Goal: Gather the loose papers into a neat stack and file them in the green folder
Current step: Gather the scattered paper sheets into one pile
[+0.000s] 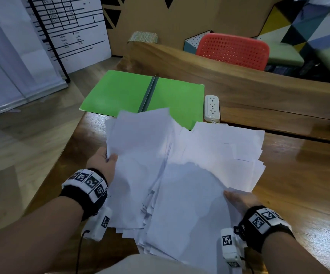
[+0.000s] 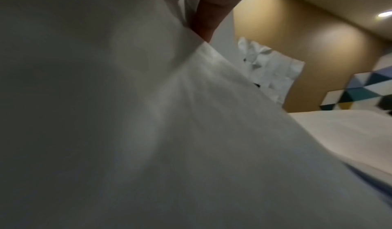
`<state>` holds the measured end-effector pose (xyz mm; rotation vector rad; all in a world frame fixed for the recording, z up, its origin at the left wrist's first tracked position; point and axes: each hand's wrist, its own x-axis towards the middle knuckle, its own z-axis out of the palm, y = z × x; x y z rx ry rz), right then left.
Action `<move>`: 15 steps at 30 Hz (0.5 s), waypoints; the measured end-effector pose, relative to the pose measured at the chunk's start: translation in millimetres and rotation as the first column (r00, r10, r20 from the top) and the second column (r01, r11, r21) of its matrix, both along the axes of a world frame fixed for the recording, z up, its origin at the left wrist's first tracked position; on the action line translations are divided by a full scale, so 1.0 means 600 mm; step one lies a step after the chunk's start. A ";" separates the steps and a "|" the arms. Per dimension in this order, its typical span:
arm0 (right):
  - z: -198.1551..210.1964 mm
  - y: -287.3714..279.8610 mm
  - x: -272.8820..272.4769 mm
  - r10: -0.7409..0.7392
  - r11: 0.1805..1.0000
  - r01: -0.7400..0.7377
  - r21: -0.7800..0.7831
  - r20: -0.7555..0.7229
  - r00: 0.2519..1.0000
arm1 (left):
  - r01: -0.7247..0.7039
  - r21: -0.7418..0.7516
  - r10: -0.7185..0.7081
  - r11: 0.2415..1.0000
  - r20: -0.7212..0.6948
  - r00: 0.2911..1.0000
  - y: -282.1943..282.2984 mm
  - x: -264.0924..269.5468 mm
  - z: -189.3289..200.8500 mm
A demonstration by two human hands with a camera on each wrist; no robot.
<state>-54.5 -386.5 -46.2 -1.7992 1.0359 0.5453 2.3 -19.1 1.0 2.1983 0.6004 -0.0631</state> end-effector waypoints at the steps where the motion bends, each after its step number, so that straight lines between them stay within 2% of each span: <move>1: 0.000 0.000 0.001 0.006 1.000 -0.006 -0.008 -0.005 1.000 | 0.013 -0.017 -0.012 1.000 0.046 0.999 -0.002 -0.003 0.011; 7: -0.003 -0.001 0.005 0.045 0.998 -0.046 -0.050 -0.016 0.999 | 0.007 -0.063 0.011 0.998 0.282 0.959 0.005 0.010 0.068; 13: -0.016 -0.002 0.020 0.024 0.998 -0.023 -0.056 0.011 1.000 | -0.001 -0.113 0.046 0.994 0.396 0.917 0.017 0.059 0.127; 15: -0.015 0.000 0.023 0.023 0.998 -0.023 -0.050 0.004 1.000 | -0.011 -0.088 0.047 0.996 0.410 0.911 0.012 0.074 0.143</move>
